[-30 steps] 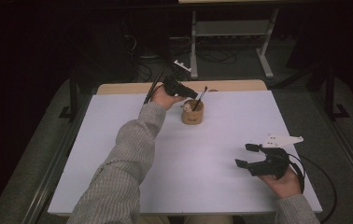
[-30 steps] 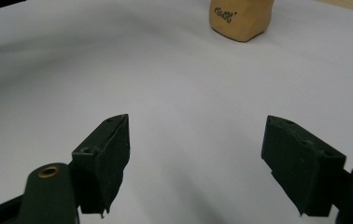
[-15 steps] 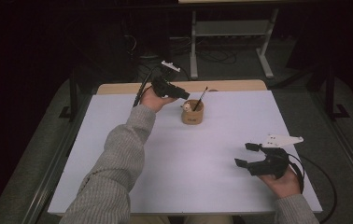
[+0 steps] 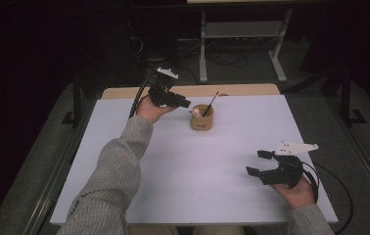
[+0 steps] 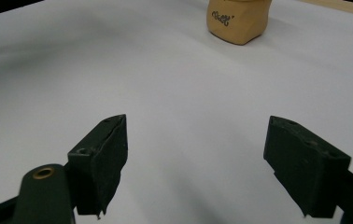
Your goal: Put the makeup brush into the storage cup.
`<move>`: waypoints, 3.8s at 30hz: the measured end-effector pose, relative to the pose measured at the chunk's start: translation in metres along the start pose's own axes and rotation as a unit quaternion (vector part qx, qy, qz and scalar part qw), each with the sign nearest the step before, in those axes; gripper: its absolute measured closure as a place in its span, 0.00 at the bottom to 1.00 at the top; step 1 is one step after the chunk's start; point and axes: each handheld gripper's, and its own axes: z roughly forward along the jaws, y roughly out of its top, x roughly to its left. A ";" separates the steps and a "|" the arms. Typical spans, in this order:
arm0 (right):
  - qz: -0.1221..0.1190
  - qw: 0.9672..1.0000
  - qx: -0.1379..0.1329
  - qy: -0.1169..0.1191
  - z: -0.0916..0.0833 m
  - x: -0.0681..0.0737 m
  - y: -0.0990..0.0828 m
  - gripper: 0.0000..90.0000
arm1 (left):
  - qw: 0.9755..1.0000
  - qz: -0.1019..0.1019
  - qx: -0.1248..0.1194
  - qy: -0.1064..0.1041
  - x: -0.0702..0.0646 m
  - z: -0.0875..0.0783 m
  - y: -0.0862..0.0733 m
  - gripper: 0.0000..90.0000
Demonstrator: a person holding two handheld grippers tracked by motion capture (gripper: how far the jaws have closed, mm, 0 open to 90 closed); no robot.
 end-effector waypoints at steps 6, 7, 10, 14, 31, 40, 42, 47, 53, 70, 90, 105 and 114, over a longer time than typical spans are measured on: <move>0.001 1.000 0.000 -0.001 -0.002 -0.001 -0.002 0.22 | 1.000 0.001 -0.004 0.003 -0.005 -0.005 -0.007 0.62; 0.001 1.000 0.000 -0.001 -0.003 -0.001 -0.002 0.22 | 1.000 0.001 -0.005 0.003 -0.006 -0.006 -0.009 0.62; 0.003 1.000 -0.002 -0.002 -0.004 -0.001 -0.003 0.22 | 1.000 0.002 -0.006 0.003 -0.009 -0.008 -0.012 0.60; 0.004 1.000 -0.001 -0.001 -0.003 -0.001 -0.003 0.22 | 1.000 0.005 -0.009 -0.001 -0.013 -0.011 -0.017 0.60; 0.004 1.000 -0.004 -0.002 -0.003 0.000 -0.004 0.22 | 1.000 0.010 -0.016 -0.002 -0.026 -0.022 -0.036 0.55; 0.004 1.000 -0.001 -0.002 -0.003 0.000 -0.005 0.22 | 1.000 0.011 -0.015 0.006 -0.030 -0.028 -0.048 0.53; 0.005 1.000 -0.003 -0.003 -0.004 0.000 -0.005 0.22 | 1.000 0.006 -0.018 0.008 -0.030 -0.028 -0.052 0.51; 0.008 1.000 -0.010 -0.005 -0.005 0.000 -0.004 0.22 | 1.000 0.006 -0.020 0.016 -0.035 -0.029 -0.063 0.49; 0.006 1.000 -0.009 -0.004 -0.004 0.001 -0.004 0.22 | 0.999 -0.006 -0.039 0.012 -0.040 -0.034 -0.074 0.45; 0.007 1.000 -0.007 -0.005 -0.002 0.002 -0.004 0.22 | 0.999 0.003 -0.053 0.014 -0.055 -0.046 -0.101 0.40; 0.002 1.000 -0.004 -0.007 0.002 0.005 -0.003 0.21 | 0.997 0.004 -0.069 0.020 -0.067 -0.069 -0.140 0.28; -0.001 1.000 -0.002 -0.008 0.005 0.007 -0.003 0.20 | 0.997 0.005 -0.076 0.032 -0.080 -0.076 -0.162 0.25; -0.001 1.000 -0.002 -0.007 0.006 0.008 -0.004 0.20 | 0.996 -0.003 -0.087 0.035 -0.083 -0.082 -0.176 0.23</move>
